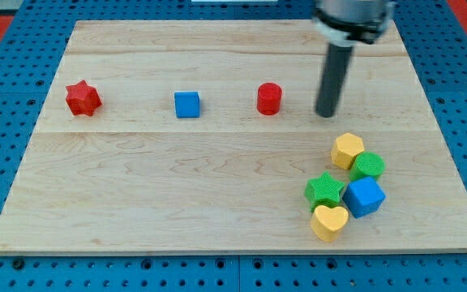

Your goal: Move green circle to the top of green star

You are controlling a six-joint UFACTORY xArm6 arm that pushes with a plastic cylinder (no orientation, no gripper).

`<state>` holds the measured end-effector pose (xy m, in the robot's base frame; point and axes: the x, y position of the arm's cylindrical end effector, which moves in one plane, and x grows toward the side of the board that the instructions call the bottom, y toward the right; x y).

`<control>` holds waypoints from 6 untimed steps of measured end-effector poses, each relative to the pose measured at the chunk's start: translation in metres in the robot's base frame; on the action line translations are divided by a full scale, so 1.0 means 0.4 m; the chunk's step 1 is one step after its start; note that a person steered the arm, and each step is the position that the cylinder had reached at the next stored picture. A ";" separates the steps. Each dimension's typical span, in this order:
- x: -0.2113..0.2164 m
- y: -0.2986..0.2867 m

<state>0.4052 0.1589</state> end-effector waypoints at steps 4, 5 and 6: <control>0.326 0.168; 0.280 0.035; 0.259 -0.099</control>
